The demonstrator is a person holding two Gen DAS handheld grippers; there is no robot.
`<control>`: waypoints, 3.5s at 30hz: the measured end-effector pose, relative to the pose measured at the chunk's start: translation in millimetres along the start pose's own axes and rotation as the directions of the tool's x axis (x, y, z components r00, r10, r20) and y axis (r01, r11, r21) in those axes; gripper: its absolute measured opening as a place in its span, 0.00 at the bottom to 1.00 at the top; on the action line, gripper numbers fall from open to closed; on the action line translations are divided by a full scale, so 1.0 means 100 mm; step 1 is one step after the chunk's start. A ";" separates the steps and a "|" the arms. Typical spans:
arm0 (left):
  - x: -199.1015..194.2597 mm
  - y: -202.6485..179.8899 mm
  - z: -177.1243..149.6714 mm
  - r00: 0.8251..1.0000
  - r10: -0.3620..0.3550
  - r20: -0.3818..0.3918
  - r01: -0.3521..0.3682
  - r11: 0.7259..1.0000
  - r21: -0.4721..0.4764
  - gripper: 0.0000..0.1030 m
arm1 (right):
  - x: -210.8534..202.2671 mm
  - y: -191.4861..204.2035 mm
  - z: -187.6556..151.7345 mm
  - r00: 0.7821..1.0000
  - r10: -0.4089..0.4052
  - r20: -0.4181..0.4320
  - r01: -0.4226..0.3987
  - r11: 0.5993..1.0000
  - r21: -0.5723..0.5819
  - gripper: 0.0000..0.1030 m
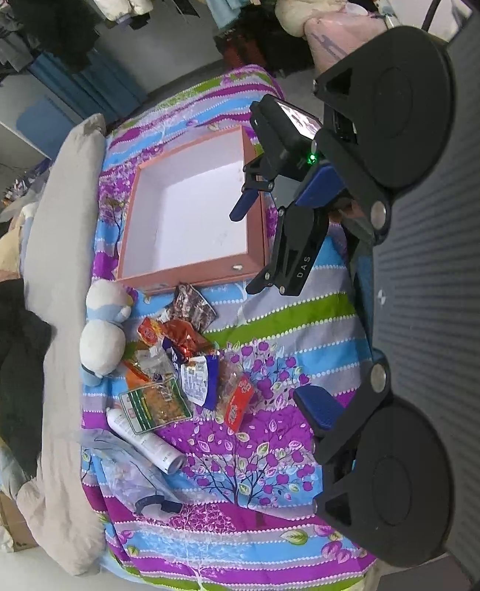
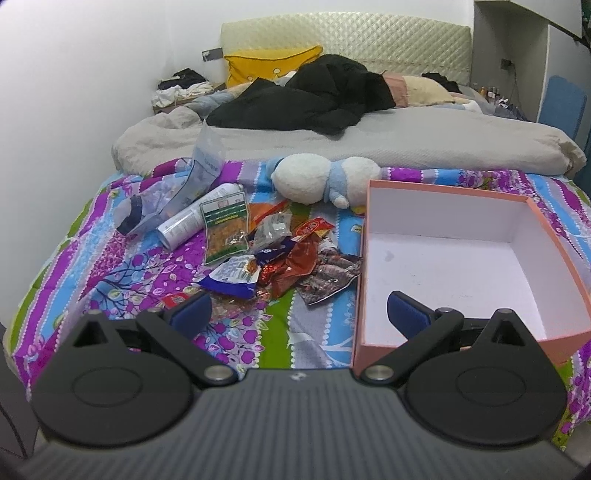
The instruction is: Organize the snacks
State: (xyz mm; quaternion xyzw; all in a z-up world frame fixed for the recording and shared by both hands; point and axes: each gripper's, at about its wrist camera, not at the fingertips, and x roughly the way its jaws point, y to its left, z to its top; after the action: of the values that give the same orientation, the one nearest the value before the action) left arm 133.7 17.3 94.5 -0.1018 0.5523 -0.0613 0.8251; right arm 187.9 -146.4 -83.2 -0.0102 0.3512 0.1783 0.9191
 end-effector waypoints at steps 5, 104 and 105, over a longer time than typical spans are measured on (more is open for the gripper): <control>0.20 0.08 0.21 1.000 0.002 -0.005 -0.002 1.000 0.007 1.00 | 0.19 0.05 0.02 0.999 0.032 -0.019 -0.032 1.000 0.001 1.00; 4.10 1.74 1.34 0.999 0.046 -0.020 -0.045 0.998 0.048 0.95 | 2.16 -0.01 -0.42 0.957 0.053 -0.284 -0.035 0.997 0.065 0.70; 4.10 1.75 1.33 0.999 0.045 -0.019 -0.045 0.998 0.043 0.92 | 2.18 -0.02 -0.43 0.957 0.043 -0.288 -0.027 0.998 0.062 0.63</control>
State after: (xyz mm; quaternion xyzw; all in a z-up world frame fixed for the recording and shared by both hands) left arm 411.1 113.0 -265.9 -0.0710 0.5614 -0.0556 0.8226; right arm 311.5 -84.6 -256.8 -0.0036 0.4867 0.1810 0.8546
